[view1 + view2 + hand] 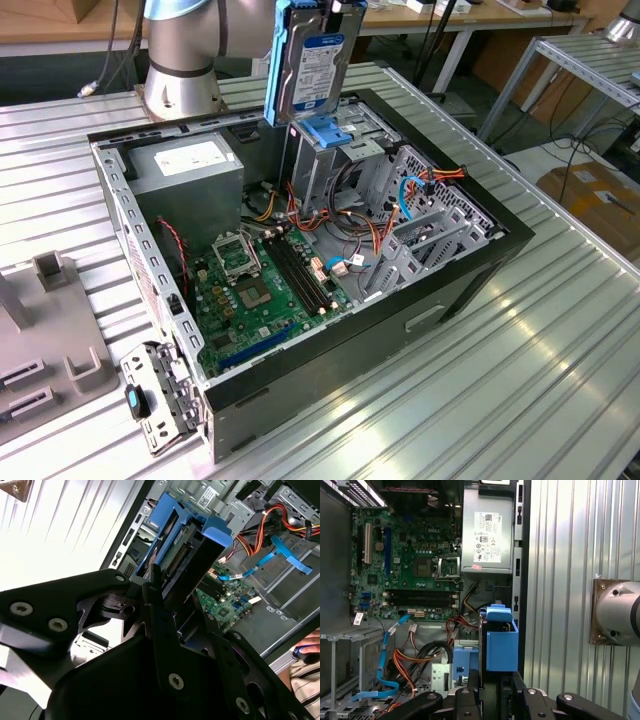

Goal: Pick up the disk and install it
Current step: 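Pick up the disk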

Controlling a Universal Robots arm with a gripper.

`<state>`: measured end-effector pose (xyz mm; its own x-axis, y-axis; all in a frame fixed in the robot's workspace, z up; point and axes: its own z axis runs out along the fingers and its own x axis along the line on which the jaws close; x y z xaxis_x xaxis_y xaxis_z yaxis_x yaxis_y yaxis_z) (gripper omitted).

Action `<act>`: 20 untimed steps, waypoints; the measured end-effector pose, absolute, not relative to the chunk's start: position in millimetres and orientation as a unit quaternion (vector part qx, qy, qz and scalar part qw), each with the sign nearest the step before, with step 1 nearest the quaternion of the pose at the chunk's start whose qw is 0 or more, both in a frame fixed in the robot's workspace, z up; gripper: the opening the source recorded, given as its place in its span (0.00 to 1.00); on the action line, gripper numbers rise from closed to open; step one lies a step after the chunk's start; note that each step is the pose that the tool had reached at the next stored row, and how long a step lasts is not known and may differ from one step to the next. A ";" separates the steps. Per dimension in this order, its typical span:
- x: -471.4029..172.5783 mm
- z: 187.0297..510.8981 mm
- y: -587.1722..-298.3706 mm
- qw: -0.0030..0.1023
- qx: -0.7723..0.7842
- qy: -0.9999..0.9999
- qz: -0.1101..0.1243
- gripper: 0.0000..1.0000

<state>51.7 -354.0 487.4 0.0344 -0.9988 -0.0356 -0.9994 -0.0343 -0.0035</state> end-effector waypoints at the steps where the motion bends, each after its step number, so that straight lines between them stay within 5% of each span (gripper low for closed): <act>1: 53.0 487.4 -354.0 0.014 -0.719 0.695 0.012 0.35; 20: 63.6 487.4 -354.0 0.014 -0.719 0.695 0.012 0.35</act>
